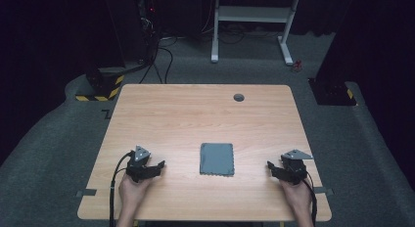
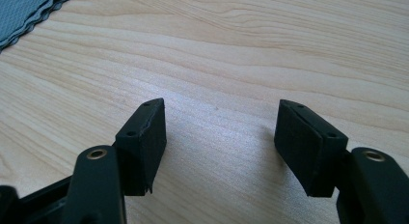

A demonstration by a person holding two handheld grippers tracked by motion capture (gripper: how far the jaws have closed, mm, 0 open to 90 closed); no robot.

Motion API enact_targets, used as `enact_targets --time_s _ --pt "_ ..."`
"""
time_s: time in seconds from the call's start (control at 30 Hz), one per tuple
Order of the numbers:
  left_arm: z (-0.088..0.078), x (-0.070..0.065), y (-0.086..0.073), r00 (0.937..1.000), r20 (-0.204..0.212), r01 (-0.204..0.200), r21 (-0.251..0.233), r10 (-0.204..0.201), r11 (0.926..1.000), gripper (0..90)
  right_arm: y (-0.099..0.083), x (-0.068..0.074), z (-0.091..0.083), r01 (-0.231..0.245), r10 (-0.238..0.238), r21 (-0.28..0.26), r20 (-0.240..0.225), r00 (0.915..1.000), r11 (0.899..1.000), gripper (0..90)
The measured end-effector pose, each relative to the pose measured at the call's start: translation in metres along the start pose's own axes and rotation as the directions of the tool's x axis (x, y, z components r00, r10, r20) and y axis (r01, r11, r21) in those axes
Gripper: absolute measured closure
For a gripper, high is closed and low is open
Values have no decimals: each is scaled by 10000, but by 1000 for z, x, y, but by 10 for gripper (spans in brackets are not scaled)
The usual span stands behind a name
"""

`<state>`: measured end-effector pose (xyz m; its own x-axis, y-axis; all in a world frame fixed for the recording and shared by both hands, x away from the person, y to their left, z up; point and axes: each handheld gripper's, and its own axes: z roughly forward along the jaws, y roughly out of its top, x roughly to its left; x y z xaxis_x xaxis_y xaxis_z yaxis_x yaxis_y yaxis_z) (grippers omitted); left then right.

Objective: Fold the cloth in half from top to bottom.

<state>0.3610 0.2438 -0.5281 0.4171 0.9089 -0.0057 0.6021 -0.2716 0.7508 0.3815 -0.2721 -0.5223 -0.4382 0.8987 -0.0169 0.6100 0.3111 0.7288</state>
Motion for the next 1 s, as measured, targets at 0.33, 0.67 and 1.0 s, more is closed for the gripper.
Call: enact_targets --time_s 0.33,0.67,1.0 --pt "0 1 0 9999 103 67 -23 -67 10000 265 0 0 0 -56 56 23 -3 10000 10000 342" --pt "0 1 0 9998 135 116 -38 -115 9999 266 0 0 0 -65 65 23 -12 10000 10000 341" --pt "0 1 0 9998 154 145 -41 -145 9999 266 0 0 0 -72 72 25 -14 10000 10000 341"
